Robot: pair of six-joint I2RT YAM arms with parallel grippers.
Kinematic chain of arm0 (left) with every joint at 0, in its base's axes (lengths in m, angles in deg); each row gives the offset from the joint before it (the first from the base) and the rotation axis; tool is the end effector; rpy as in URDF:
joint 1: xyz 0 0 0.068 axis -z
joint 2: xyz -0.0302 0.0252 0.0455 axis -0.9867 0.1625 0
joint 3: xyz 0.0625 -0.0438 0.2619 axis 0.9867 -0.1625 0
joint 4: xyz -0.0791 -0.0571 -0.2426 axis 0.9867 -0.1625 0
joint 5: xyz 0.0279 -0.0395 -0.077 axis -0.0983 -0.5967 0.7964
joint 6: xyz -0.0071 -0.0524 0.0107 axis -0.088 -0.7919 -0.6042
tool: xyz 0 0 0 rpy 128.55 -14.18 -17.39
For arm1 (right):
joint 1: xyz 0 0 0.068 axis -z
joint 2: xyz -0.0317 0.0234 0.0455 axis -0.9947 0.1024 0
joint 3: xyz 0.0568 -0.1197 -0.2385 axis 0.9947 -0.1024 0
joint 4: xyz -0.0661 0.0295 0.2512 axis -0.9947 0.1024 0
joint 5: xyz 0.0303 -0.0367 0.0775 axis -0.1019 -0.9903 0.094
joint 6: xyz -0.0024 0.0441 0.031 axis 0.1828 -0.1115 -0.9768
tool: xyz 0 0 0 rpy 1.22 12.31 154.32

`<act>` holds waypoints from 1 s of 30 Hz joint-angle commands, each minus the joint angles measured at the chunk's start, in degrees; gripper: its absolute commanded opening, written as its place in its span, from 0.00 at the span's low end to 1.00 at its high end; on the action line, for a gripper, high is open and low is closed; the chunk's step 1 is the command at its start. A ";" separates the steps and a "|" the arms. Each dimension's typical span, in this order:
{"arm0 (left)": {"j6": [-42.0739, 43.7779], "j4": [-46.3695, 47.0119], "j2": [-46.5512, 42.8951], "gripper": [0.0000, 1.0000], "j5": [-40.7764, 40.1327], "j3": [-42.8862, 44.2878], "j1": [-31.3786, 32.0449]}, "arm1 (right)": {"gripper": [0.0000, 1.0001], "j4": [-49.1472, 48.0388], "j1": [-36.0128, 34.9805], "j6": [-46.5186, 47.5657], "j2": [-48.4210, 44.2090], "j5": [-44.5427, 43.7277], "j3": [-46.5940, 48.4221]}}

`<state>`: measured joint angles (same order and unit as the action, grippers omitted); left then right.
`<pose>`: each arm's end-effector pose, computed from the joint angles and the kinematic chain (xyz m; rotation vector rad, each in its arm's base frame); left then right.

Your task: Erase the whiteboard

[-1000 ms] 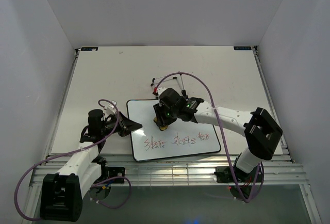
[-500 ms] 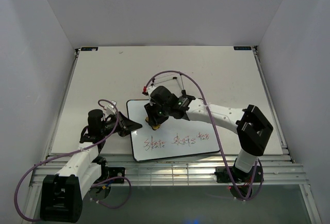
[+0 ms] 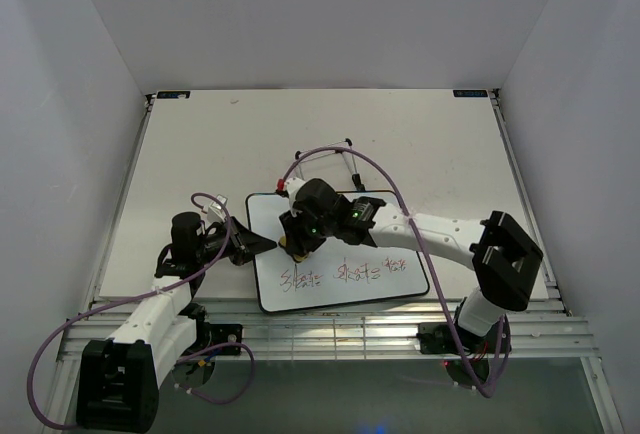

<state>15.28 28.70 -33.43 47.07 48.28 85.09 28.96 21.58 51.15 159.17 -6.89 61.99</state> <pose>0.1576 -0.0395 0.1584 -0.5167 2.2600 -1.5288 0.1680 0.3291 0.2503 -0.9513 2.2375 0.7788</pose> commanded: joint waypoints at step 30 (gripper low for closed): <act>2.82 1.97 -2.01 0.00 -8.60 3.08 0.12 | 0.20 8.88 -7.43 -6.39 -9.21 -10.40 -14.16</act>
<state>15.13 28.70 -33.67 46.57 48.30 85.29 29.07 10.13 46.06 150.14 -11.55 53.25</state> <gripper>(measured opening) 0.144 0.397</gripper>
